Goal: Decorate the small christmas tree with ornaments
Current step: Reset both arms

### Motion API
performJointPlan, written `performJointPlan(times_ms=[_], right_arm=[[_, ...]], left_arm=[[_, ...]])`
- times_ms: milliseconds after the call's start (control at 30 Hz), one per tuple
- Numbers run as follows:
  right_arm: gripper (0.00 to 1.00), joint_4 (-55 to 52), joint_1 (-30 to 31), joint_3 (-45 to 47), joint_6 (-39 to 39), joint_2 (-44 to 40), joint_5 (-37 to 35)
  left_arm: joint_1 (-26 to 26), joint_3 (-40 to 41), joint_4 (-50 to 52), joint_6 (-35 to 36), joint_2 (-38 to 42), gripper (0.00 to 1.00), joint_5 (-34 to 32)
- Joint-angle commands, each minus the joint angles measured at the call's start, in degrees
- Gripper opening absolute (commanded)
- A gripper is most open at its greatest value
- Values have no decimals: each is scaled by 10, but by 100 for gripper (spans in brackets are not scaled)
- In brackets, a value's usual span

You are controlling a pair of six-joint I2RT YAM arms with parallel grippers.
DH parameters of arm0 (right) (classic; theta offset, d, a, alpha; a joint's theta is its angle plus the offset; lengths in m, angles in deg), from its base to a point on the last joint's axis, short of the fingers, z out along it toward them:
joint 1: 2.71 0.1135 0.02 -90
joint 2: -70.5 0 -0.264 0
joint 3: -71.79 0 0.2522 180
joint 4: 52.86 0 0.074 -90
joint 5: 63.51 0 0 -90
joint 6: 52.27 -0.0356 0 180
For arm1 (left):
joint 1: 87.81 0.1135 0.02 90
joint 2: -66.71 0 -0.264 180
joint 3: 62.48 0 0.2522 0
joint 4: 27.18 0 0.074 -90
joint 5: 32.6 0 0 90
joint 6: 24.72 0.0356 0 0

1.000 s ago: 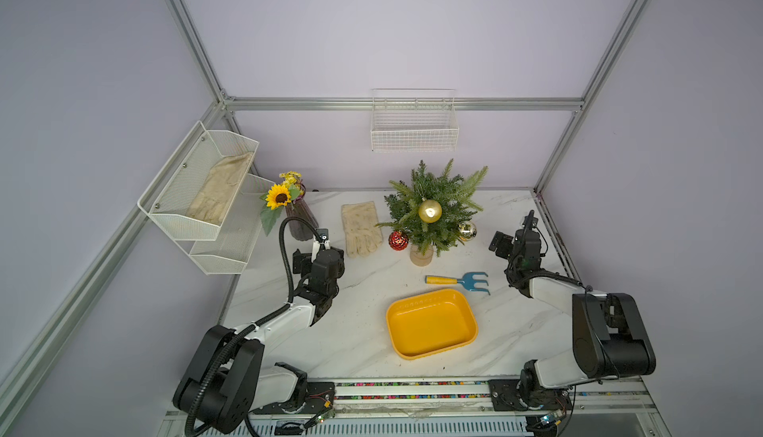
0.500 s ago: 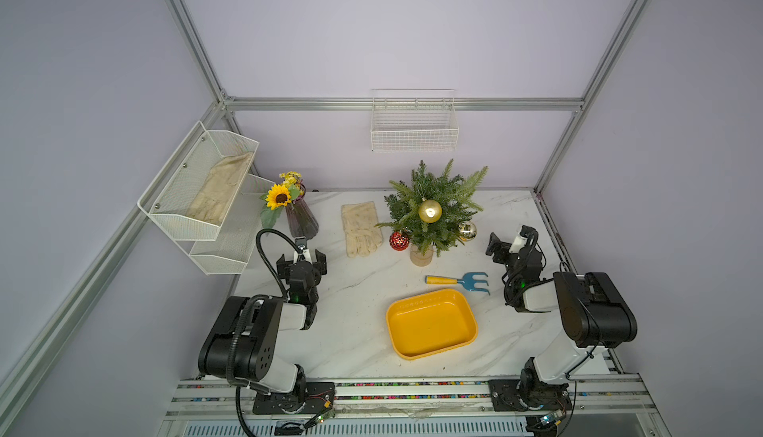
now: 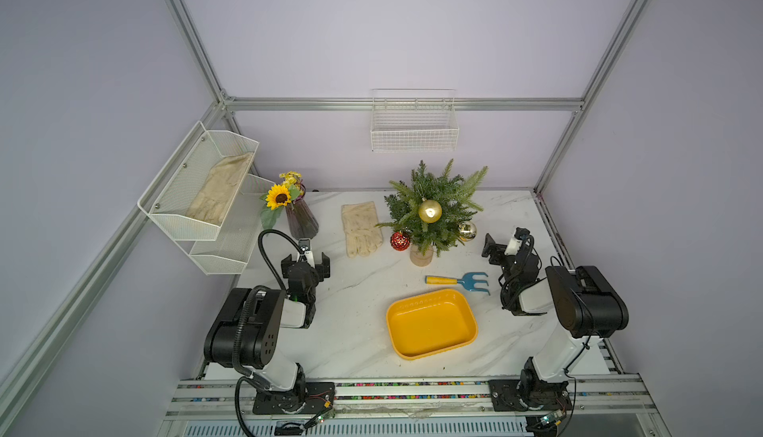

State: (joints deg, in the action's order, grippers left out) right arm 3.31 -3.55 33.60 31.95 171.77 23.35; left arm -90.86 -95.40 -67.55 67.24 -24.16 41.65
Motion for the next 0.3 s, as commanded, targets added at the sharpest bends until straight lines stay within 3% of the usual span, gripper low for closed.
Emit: performJointPlan(times_ms=[0,67,267], right_arm=[[97,36,5,-3,25,3,19],[97,4,5,-17,39,1,42],[97,12,12,-14,38,1,19]], left_arm=[[3,-15,-24,-10,6,100,6],[3,-15,-23,-10,6,100,7],[3,-16,-24,-10,6,100,7]])
